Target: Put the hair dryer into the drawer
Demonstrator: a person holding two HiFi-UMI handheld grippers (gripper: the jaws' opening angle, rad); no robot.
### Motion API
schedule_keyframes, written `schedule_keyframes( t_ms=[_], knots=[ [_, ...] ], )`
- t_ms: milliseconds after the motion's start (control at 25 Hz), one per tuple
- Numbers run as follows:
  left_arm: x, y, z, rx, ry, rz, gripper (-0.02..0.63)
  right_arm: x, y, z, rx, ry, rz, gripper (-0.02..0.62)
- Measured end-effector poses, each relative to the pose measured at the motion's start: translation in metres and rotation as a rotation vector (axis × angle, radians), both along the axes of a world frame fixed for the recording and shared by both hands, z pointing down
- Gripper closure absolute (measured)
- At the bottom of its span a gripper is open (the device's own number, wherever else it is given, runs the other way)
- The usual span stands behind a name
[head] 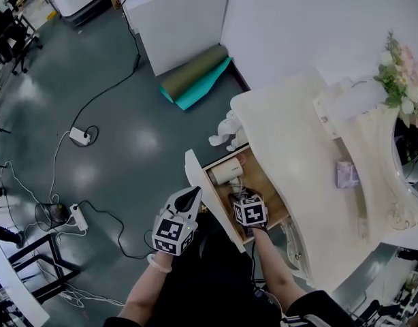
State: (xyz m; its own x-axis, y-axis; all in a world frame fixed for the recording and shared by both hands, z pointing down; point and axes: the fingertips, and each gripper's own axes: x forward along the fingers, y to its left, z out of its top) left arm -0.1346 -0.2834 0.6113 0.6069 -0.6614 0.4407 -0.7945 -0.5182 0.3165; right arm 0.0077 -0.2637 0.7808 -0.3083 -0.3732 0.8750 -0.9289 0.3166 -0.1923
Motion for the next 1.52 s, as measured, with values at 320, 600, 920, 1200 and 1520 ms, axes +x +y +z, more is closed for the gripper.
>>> schedule_keyframes(
  t_ms=[320, 600, 920, 1200, 1520],
  knots=[
    [0.005, 0.004, -0.002, -0.001, 0.006, 0.019, 0.588, 0.0, 0.0, 0.002, -0.013, -0.009, -0.002, 0.322],
    [0.011, 0.008, -0.004, 0.002, 0.008, 0.055, 0.588, -0.002, -0.003, 0.0, -0.023, -0.023, 0.016, 0.318],
    [0.018, 0.012, -0.01, 0.016, 0.015, 0.099, 0.588, -0.002, -0.001, -0.009, -0.026, -0.074, 0.041, 0.294],
    [0.032, 0.013, -0.019, 0.035, 0.035, 0.157, 0.588, 0.004, 0.003, -0.028, 0.01, -0.058, 0.063, 0.211],
    [0.057, 0.011, -0.034, 0.072, 0.063, 0.237, 0.588, 0.01, 0.001, -0.083, 0.126, -0.109, 0.119, 0.146]
  ],
)
